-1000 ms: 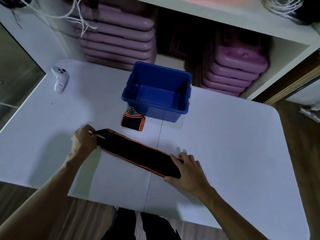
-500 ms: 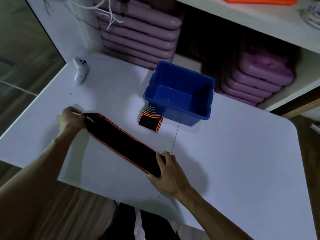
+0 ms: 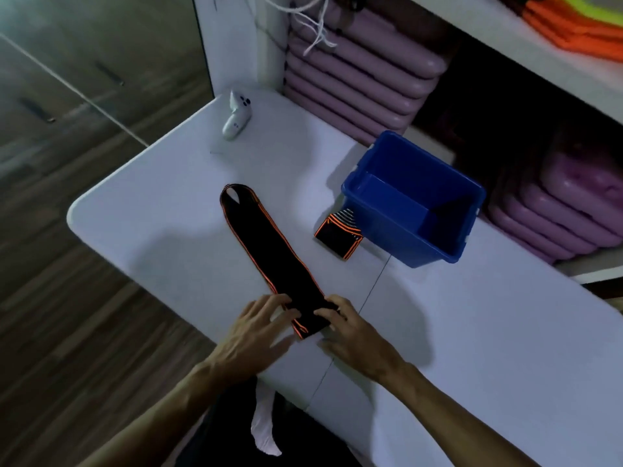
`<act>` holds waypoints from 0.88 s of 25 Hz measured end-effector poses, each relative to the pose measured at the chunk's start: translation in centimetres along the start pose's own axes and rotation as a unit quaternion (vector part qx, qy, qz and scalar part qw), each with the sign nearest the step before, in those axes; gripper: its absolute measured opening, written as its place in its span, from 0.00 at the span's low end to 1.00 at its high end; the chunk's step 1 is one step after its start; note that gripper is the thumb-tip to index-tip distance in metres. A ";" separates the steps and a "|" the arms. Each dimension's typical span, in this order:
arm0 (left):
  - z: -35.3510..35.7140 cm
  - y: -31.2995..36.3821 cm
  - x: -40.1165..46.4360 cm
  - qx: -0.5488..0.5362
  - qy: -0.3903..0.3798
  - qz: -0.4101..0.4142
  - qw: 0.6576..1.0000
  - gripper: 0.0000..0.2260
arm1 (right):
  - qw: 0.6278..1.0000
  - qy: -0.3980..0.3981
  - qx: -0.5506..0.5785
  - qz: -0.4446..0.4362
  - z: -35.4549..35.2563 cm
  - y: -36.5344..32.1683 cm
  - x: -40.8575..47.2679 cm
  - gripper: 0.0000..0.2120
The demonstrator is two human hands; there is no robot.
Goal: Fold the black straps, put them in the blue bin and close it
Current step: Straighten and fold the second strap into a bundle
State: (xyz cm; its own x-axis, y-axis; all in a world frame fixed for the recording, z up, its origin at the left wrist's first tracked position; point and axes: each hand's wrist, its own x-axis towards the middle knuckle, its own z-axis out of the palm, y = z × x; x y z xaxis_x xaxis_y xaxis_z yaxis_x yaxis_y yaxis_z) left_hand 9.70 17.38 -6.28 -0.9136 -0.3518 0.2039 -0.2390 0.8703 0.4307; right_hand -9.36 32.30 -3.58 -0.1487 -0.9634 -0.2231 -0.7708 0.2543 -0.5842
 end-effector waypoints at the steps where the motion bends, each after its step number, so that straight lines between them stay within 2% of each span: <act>1: 0.9 0.8 -0.5 0.015 -0.016 -0.001 1.000 0.20 | 0.999 0.005 -0.026 -0.036 -0.2 0.7 0.2 0.23; 3: 1.9 1.9 -0.9 0.042 -0.028 -0.006 0.999 0.24 | 0.995 0.014 -0.066 -0.067 -0.3 0.6 0.5 0.19; 4: 2.1 2.3 -0.9 0.055 -0.031 -0.015 0.998 0.26 | 0.992 0.000 -0.087 -0.088 -0.4 0.2 0.5 0.23; 6: 2.2 2.7 -0.7 0.078 -0.029 -0.046 0.996 0.26 | 0.989 -0.006 -0.090 -0.118 0.0 0.3 0.6 0.42; 7: 2.1 2.9 -0.5 0.083 -0.022 -0.059 0.995 0.26 | 0.989 -0.006 -0.084 -0.125 0.2 0.4 0.7 0.42; 9: 1.9 3.1 -0.3 0.087 -0.005 -0.070 0.994 0.22 | 0.989 0.004 -0.082 -0.126 0.4 0.6 0.8 0.22; 10: 1.8 3.2 -0.4 0.089 -0.001 -0.073 0.993 0.20 | 0.984 0.031 -0.102 -0.139 0.5 0.9 0.9 0.19; 15: 2.9 3.7 -1.6 0.086 0.006 -0.103 0.991 0.14 | 0.951 0.112 -0.194 -0.213 1.3 1.2 1.5 0.22; 19: 2.9 3.8 -1.4 0.081 -0.003 -0.136 0.987 0.16 | 0.952 0.109 -0.191 -0.215 1.6 1.3 1.4 0.25; 22: 1.9 3.6 -1.2 0.060 -0.001 -0.121 0.991 0.17 | 0.955 0.110 -0.178 -0.212 1.8 1.6 1.0 0.25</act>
State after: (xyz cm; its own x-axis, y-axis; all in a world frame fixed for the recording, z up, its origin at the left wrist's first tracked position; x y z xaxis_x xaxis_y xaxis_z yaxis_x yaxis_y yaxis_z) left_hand 9.32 21.62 -6.69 -0.8254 -0.5545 0.1063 -0.4883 0.7956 0.3586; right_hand -9.65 31.93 -6.10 0.1270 -0.9777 0.1673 -0.9462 -0.1700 -0.2753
